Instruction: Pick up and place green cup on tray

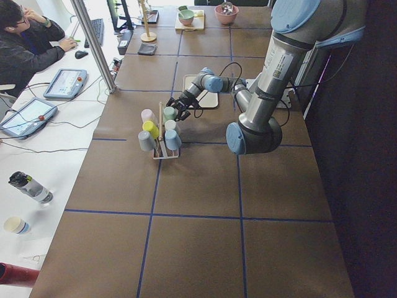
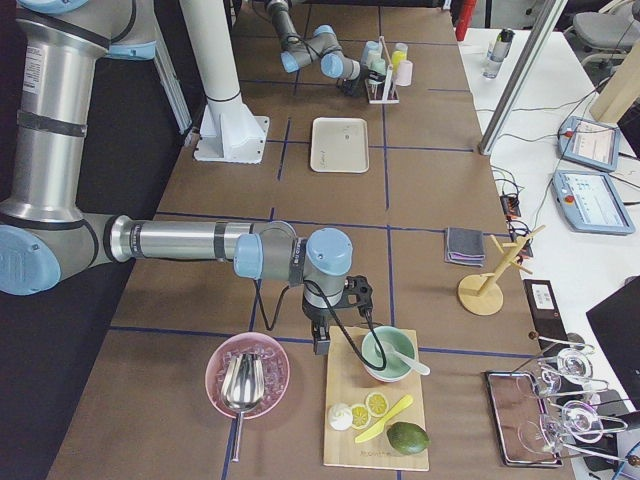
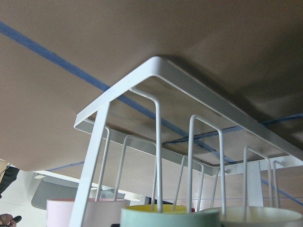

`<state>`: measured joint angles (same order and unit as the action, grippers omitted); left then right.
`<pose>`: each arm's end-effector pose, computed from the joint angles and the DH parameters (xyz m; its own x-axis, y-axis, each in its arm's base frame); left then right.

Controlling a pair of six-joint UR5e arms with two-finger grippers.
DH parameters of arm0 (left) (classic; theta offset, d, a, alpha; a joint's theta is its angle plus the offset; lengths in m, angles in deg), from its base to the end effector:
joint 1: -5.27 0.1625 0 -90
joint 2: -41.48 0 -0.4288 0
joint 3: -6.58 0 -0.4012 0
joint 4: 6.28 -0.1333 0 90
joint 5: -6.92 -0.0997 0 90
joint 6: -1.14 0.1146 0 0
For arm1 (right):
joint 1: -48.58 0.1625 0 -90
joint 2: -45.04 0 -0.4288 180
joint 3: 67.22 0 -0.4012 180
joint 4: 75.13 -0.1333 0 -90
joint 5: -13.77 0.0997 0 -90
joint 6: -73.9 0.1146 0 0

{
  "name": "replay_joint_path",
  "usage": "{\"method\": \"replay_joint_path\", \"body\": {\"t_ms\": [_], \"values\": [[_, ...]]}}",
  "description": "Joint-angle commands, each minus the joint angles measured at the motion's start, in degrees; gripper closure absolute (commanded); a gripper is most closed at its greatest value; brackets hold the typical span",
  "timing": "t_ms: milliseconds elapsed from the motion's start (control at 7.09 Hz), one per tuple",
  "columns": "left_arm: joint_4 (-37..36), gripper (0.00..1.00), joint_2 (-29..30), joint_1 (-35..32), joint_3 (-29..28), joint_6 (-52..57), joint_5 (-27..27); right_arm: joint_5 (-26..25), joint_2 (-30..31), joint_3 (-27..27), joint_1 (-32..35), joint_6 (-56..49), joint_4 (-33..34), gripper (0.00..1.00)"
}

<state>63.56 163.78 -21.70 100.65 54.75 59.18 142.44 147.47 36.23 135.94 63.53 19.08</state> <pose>0.5077 -0.4866 0.3462 -0.3858 0.7227 0.5734 -0.9190 -0.2466 -0.3075 0.0430 -0.4058 0.6690 0.7605 -0.1807 0.6237 0.1859 0.9809 0.0576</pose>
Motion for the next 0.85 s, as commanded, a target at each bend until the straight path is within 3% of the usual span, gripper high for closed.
{"method": "replay_joint_path", "body": {"t_ms": [0, 705], "values": [[-0.40, 0.40, -0.21, -0.79, 3.28, 0.70, -0.05, 0.00, -0.04, 0.00, 0.00, 0.00, 0.00, 0.00], [-1.72, 0.37, -0.92, -3.44, 15.50, 4.75, 0.47, 0.09, -0.04, 0.09, 0.00, 0.00, 0.00, 0.00]]}}
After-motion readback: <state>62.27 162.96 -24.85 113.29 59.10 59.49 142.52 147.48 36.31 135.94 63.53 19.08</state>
